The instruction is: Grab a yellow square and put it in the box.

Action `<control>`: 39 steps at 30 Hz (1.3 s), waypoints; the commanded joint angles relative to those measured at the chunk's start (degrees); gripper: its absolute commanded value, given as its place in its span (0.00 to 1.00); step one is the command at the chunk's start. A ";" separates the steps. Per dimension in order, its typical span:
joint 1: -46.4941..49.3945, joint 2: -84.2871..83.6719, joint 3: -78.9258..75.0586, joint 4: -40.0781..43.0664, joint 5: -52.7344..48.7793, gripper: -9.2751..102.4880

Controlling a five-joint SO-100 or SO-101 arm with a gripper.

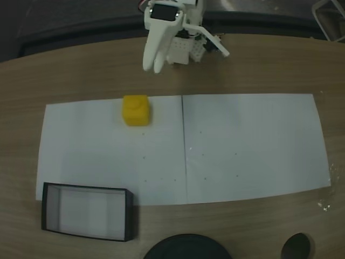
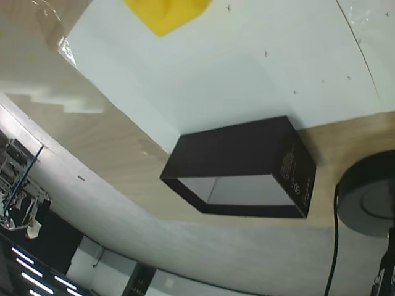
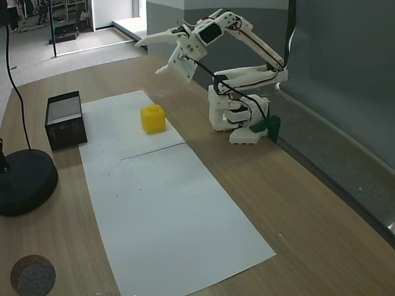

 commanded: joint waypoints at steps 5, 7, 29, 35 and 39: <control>1.05 -36.47 -32.26 22.59 0.53 0.41; 2.55 -43.07 -33.84 22.24 0.53 0.41; 16.17 -67.24 -25.49 14.50 -6.06 0.41; 16.17 -67.24 -18.02 9.49 -6.15 0.41; 16.00 -67.24 -15.38 7.29 -5.98 0.41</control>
